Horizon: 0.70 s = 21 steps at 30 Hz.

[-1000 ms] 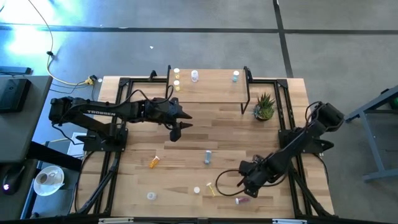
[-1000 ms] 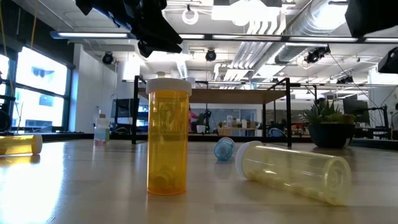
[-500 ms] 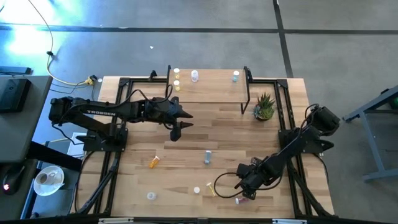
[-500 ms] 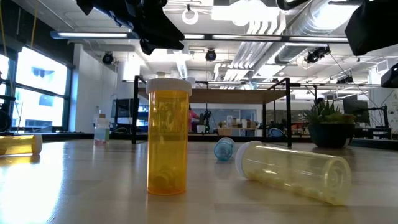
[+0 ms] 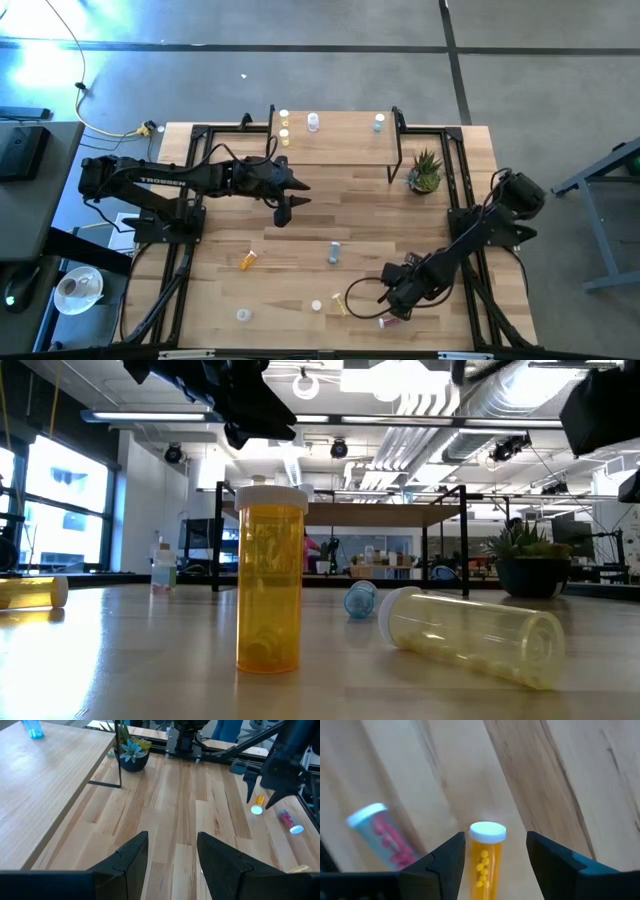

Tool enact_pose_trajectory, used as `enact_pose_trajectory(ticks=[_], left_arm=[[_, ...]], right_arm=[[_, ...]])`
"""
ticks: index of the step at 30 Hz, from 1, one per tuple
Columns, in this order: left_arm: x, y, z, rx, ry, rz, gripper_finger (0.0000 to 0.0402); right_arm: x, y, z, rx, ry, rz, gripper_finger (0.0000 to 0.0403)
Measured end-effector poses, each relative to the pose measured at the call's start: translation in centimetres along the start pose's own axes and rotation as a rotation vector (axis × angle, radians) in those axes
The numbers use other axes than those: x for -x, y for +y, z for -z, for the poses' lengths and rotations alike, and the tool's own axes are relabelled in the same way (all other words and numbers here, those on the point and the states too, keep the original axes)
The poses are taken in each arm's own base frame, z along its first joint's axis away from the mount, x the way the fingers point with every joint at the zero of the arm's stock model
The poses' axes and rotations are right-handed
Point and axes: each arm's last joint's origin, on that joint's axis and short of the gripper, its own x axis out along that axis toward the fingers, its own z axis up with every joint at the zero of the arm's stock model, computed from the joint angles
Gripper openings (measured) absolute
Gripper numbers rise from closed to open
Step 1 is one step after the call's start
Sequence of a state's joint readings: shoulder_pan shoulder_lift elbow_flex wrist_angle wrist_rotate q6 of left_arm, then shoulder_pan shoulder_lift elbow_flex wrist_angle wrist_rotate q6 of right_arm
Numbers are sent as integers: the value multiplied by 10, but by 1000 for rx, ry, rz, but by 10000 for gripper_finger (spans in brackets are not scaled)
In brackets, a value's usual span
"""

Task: Pick and place medicine bottles onto shelf by color
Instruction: Put the bottom right orange pill bottle on the shelf

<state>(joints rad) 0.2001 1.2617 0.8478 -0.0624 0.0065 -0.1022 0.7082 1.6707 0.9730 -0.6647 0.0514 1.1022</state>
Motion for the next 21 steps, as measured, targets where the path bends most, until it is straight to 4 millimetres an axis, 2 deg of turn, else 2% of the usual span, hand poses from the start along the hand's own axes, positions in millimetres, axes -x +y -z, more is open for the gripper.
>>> enact_pose_trajectory(ticks=[4, 10, 18, 21], left_arm=[[0, 0, 0, 2, 0, 0, 161], [0, 0, 0, 0, 0, 0, 161], [0, 0, 0, 0, 0, 0, 161], [0, 0, 0, 0, 0, 0, 161]], right_arm=[[-14, 0, 1, 4, 37, 37, 202], [-18, 0, 1, -29, 40, 50, 197], [-18, 0, 2, -59, 50, 45, 124], [-18, 1, 2, -60, 58, 40, 107]])
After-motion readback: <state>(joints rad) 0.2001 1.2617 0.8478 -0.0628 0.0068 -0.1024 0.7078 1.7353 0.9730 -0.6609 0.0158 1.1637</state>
